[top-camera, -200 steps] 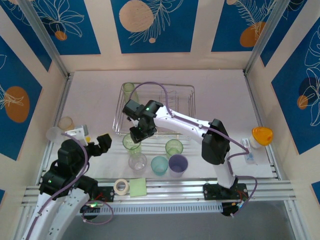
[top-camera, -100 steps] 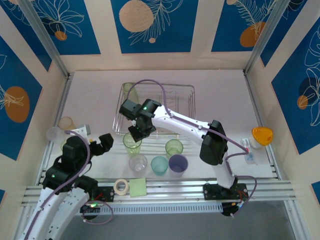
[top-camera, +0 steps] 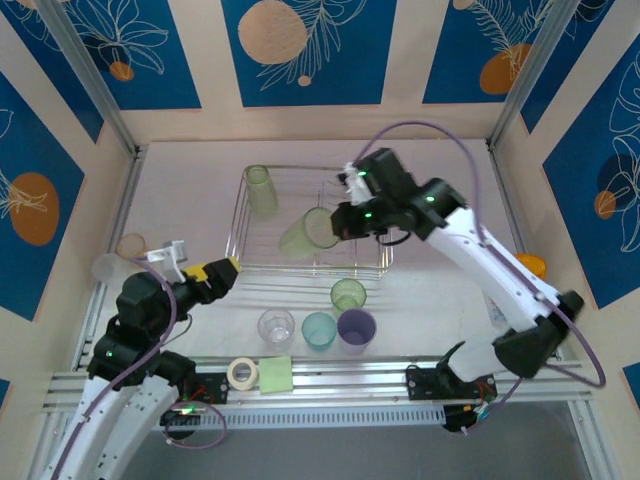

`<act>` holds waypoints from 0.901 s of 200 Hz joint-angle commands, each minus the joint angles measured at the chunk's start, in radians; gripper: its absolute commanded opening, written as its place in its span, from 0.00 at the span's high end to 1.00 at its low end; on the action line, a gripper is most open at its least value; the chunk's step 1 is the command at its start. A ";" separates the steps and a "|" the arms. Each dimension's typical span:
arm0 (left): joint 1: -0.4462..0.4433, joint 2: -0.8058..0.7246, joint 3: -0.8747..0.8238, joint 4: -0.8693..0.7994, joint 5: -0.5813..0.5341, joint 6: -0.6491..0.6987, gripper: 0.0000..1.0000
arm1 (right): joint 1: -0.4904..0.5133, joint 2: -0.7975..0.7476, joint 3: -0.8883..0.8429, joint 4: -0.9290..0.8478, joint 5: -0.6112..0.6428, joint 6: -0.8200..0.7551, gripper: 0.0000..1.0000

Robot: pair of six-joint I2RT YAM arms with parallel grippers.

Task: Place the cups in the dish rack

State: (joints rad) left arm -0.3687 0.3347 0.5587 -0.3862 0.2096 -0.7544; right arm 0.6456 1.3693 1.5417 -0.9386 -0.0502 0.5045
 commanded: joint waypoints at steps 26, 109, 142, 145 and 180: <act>0.007 0.124 -0.132 0.606 0.405 -0.175 0.00 | -0.158 -0.132 -0.163 0.288 -0.532 0.053 1.00; 0.004 0.203 -0.203 1.021 0.461 -0.320 0.00 | -0.099 -0.091 -0.193 0.419 -0.693 0.112 1.00; 0.004 0.200 -0.203 1.080 0.488 -0.345 0.00 | -0.092 -0.063 -0.212 0.450 -0.699 0.135 1.00; 0.004 0.197 -0.203 1.078 0.490 -0.343 0.00 | -0.092 -0.062 -0.213 0.453 -0.697 0.138 1.00; 0.003 0.182 -0.206 1.044 0.496 -0.326 0.00 | -0.084 -0.048 -0.209 0.499 -0.727 0.160 1.00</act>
State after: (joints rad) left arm -0.3687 0.5308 0.3534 0.6147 0.6739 -1.0828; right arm 0.5518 1.3201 1.3270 -0.5045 -0.7113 0.6338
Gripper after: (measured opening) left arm 0.996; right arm 0.067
